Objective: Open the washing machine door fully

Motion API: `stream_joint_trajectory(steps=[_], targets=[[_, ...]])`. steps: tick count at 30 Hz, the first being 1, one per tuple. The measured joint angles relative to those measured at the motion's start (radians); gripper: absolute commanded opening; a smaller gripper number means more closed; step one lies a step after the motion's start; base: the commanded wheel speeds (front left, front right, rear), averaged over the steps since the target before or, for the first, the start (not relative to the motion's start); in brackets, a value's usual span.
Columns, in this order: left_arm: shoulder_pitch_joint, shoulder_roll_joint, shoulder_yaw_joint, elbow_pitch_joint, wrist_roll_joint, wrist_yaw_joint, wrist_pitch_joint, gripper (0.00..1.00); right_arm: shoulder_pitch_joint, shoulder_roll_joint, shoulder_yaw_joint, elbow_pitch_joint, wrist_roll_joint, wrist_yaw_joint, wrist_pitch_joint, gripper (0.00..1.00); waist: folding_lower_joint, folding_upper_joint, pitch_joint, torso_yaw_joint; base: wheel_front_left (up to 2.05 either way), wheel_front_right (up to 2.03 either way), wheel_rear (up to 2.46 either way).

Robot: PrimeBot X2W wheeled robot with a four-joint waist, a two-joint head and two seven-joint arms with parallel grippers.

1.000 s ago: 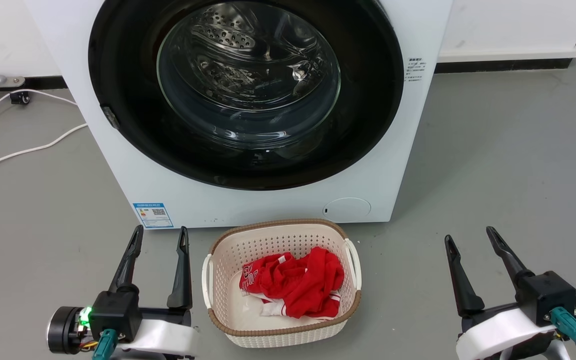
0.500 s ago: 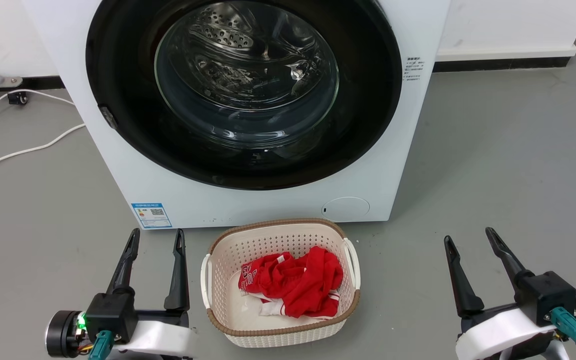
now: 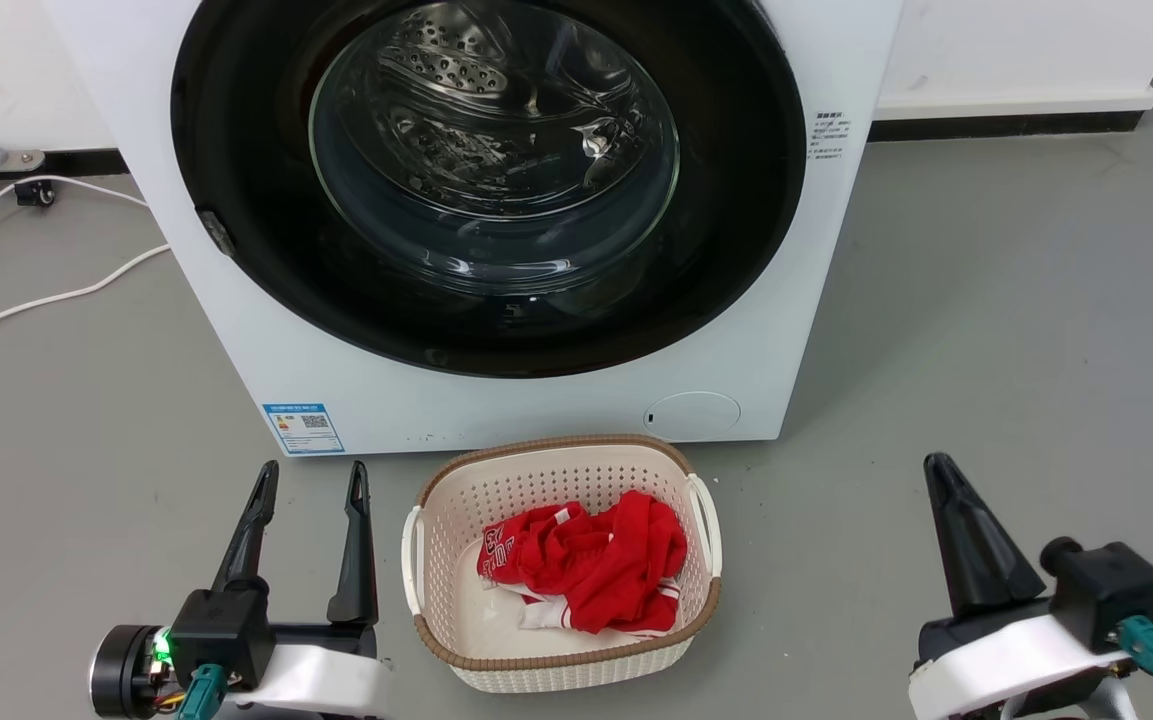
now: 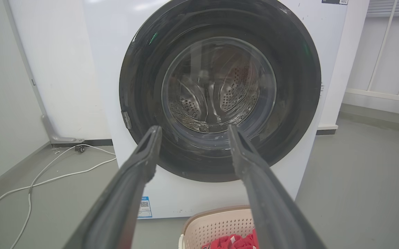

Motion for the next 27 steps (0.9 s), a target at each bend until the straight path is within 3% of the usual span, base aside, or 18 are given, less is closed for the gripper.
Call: stream_joint_trajectory(steps=[6,16,23,27], targets=[[-0.001,-0.002,0.008,0.003,0.0,0.003,0.0,1.0,-0.037,0.0,0.002,-0.021,0.165,0.0,-0.091,0.0,0.0,0.0,0.007,-0.002,0.0,0.0,0.0],[-0.028,-0.003,0.019,0.005,-0.003,0.007,0.0,1.0,-0.228,0.001,-0.026,0.033,0.721,0.0,-0.149,0.0,0.0,0.0,0.037,0.006,0.0,0.0,0.0],[-0.079,-0.004,0.022,-0.008,0.001,-0.001,-0.001,1.0,-0.513,0.001,-0.123,0.196,1.176,0.0,-0.062,0.0,0.0,0.0,0.093,0.021,0.0,0.0,0.0],[-0.116,-0.004,0.021,-0.018,0.001,-0.003,-0.001,1.0,-0.681,-0.005,-0.187,0.333,1.268,0.0,0.021,0.0,0.0001,0.0,0.136,0.03,0.0,0.0,0.0]])
